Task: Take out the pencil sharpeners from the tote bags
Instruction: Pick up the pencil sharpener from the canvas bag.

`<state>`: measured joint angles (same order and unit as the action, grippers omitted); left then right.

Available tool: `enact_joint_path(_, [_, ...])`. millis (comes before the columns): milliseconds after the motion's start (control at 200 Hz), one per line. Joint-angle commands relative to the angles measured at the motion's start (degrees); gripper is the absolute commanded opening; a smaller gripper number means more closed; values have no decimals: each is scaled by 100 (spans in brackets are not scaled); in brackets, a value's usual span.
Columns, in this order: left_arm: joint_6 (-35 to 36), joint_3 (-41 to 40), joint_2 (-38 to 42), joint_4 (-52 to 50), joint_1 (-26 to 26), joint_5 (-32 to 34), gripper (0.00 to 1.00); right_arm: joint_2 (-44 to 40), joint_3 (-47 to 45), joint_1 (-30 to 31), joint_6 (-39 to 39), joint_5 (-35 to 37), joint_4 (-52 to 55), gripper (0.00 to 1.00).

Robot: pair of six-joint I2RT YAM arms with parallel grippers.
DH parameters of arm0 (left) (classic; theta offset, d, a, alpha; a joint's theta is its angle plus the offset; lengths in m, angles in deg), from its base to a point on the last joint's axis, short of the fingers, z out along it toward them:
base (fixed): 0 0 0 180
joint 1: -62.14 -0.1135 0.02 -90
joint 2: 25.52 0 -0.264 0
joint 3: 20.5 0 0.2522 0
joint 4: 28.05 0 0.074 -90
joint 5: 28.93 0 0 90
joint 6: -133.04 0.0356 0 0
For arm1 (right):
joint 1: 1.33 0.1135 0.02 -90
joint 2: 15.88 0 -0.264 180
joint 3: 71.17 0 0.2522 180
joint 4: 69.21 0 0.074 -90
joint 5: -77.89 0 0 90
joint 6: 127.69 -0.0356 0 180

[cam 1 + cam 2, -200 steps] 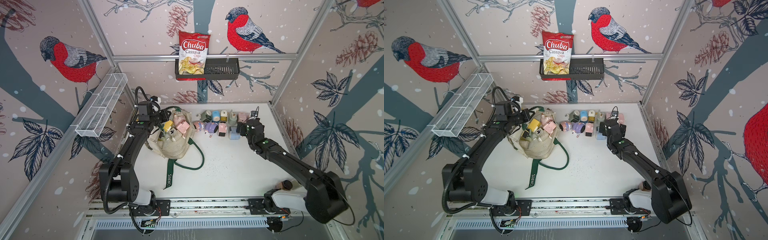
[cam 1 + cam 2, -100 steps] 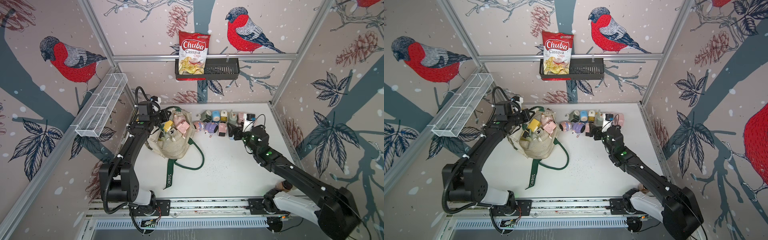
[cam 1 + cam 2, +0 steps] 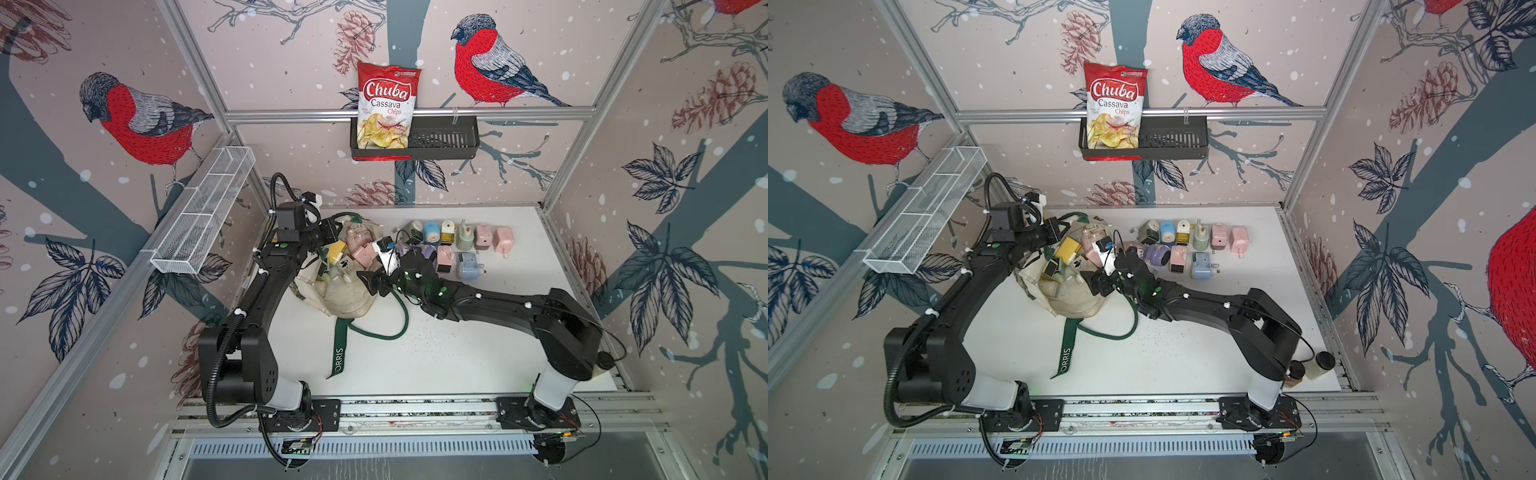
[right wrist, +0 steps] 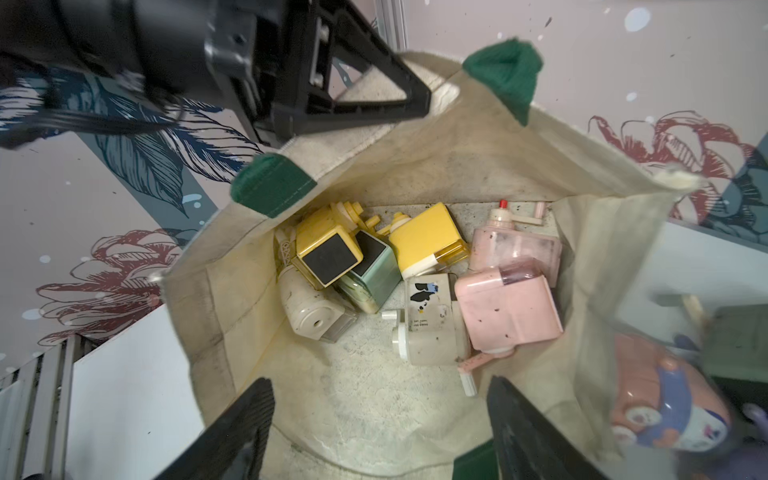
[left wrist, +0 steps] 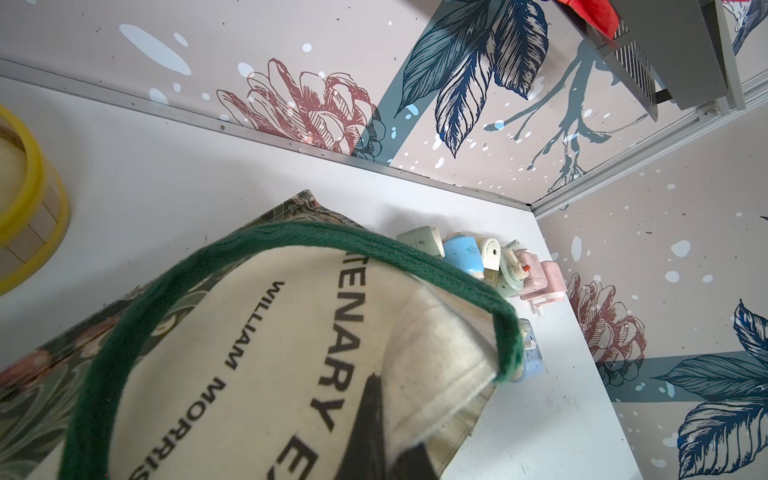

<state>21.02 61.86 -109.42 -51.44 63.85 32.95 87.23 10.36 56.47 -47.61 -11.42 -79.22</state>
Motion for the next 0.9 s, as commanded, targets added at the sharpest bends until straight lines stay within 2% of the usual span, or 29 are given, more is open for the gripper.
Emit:
enact_joint_path(0, [55, 21, 5, 158, 6, -27, 0, 534, 494, 5, 103, -655, -251, 80])
enact_joint_path(155, [79, 19, 20, 159, 5, 17, 0, 1497, 1420, 15, 324, -952, -32, 79])
enact_joint_path(350, [82, 6, 31, 182, 5, -1, 0, 2282, 2087, 12, 572, -1408, -248, 81])
enact_joint_path(605, [97, -27, 110, 275, 12, -102, 0, 2967, 2612, -33, 1417, -1932, -554, 90])
enact_joint_path(725, [87, -46, 119, 346, 11, -224, 0, 3254, 2905, -64, 1818, -2155, -550, 100])
enact_joint_path(891, [32, -77, 93, 498, 10, -506, 0, 3364, 2688, -96, 1933, -2380, -1168, 100])
